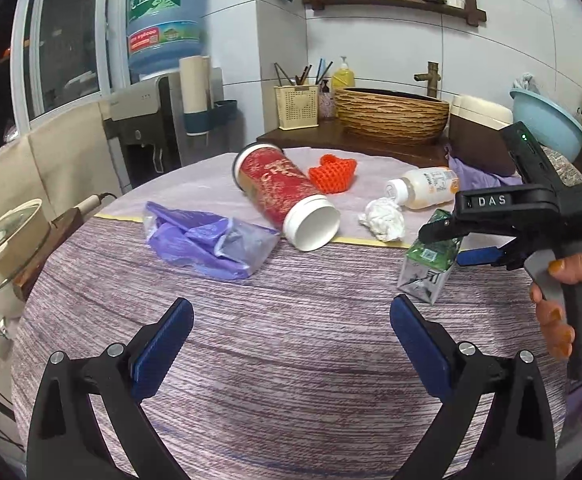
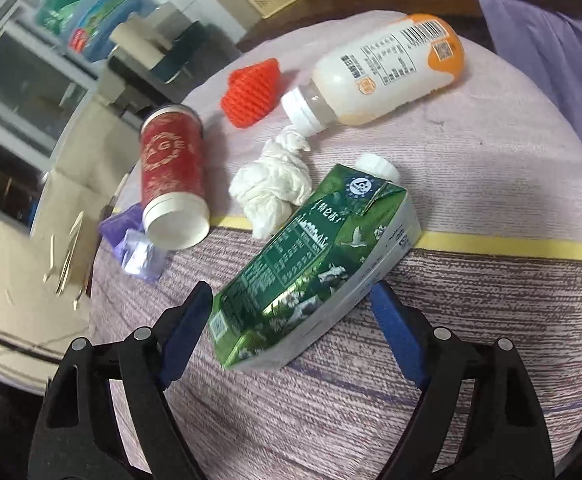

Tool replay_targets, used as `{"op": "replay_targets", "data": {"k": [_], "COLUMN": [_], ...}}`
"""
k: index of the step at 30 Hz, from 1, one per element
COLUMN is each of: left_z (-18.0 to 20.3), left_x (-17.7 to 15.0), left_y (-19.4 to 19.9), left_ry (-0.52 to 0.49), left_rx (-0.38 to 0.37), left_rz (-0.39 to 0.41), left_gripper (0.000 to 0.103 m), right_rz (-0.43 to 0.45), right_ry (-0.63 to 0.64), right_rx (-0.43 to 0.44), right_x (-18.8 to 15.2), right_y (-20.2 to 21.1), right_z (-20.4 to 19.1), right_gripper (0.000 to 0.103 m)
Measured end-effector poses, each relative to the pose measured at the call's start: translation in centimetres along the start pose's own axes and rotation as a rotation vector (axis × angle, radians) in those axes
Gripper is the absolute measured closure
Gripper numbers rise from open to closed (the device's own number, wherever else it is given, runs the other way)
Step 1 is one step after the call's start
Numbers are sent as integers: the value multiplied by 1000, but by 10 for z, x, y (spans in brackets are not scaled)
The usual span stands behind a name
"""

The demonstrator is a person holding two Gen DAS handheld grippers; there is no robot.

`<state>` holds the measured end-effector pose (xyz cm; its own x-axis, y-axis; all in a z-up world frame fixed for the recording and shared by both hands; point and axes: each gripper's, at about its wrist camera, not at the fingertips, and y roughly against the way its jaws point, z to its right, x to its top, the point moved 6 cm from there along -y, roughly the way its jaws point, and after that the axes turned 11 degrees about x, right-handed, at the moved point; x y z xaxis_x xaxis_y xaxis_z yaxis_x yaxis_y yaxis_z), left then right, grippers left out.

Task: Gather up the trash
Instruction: 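Grasp the green milk carton with the right gripper and lift it, then grasp the purple plastic bag with the left gripper while the right gripper holds the carton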

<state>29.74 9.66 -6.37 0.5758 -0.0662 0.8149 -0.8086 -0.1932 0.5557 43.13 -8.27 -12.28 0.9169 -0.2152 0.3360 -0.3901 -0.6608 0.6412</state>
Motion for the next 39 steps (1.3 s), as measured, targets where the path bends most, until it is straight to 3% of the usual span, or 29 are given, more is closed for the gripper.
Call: {"op": "replay_targets", "data": {"k": [7, 10, 16, 21, 25, 28, 32, 39], "left_z": [-53, -73, -91, -98, -98, -95, -95, -96], "left_x": [-12, -17, -12, 3, 17, 27, 34, 26], "left_y": [-11, -20, -41, -70, -96, -115, -138, -178], "left_ry": [90, 140, 196, 312, 348, 381, 432, 514], "left_rx": [49, 59, 83, 42, 62, 42, 37, 23], "left_rz": [-49, -82, -130, -181, -203, -237, -295, -439], "left_gripper": [5, 6, 6, 6, 6, 6, 6, 8], "right_rz": [28, 40, 41, 85, 95, 109, 75, 23], "right_ry": [-106, -94, -76, 45, 83, 141, 180, 334], "right_rx": [-18, -27, 13, -15, 22, -2, -10, -142], "right_x": [13, 16, 12, 6, 2, -2, -5, -6], "right_y": [-15, -17, -14, 5, 16, 24, 22, 15], "right_z": [9, 9, 12, 3, 0, 1, 3, -4], "right_gripper": [23, 38, 42, 44, 44, 44, 44, 44]}}
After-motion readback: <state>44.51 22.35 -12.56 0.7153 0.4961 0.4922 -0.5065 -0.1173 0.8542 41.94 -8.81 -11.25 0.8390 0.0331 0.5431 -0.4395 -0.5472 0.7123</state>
